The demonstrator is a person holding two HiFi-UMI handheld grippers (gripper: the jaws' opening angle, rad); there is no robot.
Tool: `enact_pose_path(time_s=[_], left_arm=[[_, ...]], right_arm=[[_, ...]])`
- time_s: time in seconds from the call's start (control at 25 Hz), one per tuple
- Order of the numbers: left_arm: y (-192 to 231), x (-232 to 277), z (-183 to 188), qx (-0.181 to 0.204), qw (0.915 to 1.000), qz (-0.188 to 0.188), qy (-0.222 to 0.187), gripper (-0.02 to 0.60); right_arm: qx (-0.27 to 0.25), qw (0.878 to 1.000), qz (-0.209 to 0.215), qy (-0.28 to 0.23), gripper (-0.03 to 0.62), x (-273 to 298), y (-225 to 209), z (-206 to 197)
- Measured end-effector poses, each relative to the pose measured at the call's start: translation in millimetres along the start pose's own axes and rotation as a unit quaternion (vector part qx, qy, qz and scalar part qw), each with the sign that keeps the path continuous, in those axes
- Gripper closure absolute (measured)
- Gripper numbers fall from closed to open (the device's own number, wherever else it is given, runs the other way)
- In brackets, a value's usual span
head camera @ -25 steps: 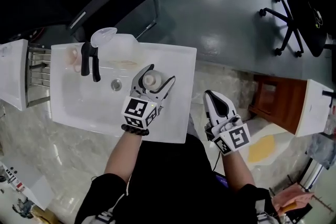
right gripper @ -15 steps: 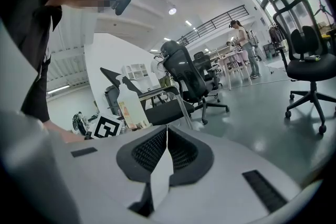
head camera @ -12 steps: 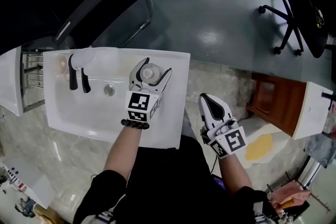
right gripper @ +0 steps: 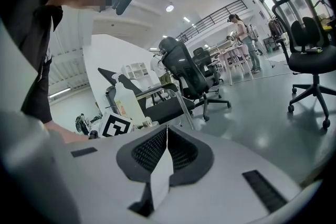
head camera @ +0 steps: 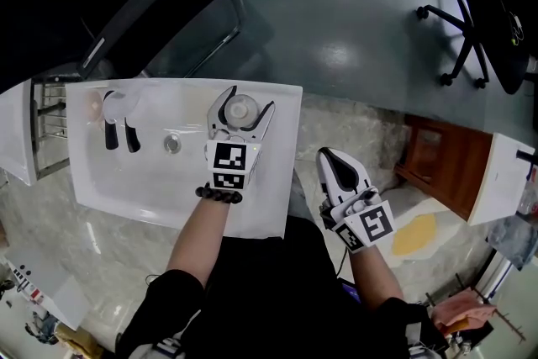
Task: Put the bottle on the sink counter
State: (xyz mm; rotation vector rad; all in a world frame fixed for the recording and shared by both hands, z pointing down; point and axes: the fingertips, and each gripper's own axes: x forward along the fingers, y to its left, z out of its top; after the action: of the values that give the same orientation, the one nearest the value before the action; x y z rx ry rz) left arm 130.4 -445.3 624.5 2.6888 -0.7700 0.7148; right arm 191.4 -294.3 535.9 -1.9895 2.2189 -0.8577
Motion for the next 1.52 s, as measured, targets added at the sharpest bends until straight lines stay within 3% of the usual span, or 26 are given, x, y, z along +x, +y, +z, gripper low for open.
enact_pose_path(time_s=[0.12,0.32,0.64,0.92,1.2,1.52], left_arm=[[0.9,3.8,2.3,0.011,0.9999,0.006,0.001,0.225],[-1.7,6.0,1.0,0.073,0.9972,0.014,-0.010,0.225],[0.2,9.0,1.2,0.084,0.9959,0.029,-0.015,0.222],[-6.1,2.7,1.3,0.066,0.9976,-0.006,-0.018,0.198],[-2.7,-25.0,-27.1,0.028,0.9996,-0.003,0.003,0.196],[-7.0,-76.3,-39.3,0.005,0.9999,-0.015,-0.002,0.196]], right_arm=[[0.002,1.000,-0.001,0.002,0.563,-1.5,-2.5,-1.0],[0.003,1.000,0.000,0.003,0.563,-1.8,-1.4,-3.7],[0.002,1.000,0.000,0.004,0.563,-4.6,4.7,-7.7],[-0.007,1.000,0.004,0.001,0.563,-7.4,19.6,-5.6],[-0.015,1.000,0.008,-0.003,0.563,-10.1,35.8,-8.8],[-0.042,0.999,0.023,-0.015,0.563,-7.3,63.5,-1.6]])
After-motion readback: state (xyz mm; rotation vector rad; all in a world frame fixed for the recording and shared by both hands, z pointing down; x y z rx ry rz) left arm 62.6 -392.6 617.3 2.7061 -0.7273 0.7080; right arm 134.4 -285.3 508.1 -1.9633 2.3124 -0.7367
